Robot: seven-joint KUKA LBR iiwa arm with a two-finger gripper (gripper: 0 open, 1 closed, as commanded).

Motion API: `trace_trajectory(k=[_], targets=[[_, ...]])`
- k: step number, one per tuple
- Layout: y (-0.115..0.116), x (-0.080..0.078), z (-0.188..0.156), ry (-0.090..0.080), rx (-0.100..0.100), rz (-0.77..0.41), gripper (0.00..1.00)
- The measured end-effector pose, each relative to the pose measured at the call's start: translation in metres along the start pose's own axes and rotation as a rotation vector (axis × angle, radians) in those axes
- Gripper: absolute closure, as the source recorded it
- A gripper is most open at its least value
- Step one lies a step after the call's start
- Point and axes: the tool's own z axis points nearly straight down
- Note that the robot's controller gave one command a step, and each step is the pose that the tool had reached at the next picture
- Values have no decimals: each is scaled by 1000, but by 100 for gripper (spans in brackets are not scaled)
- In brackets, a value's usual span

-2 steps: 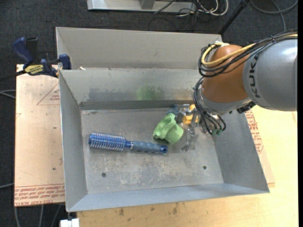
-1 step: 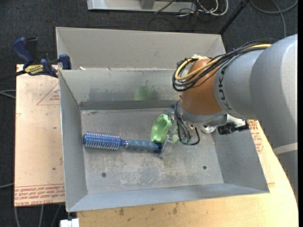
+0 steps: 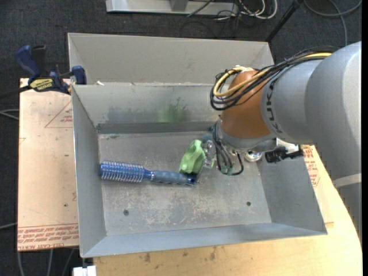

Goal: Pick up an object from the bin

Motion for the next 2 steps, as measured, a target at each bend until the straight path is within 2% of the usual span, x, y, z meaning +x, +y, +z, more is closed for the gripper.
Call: trace_trajectory(k=[1, 2], targets=[[23, 11, -121, -6, -4, 18, 100], [22, 31, -207, -6, -2, -142, 100]])
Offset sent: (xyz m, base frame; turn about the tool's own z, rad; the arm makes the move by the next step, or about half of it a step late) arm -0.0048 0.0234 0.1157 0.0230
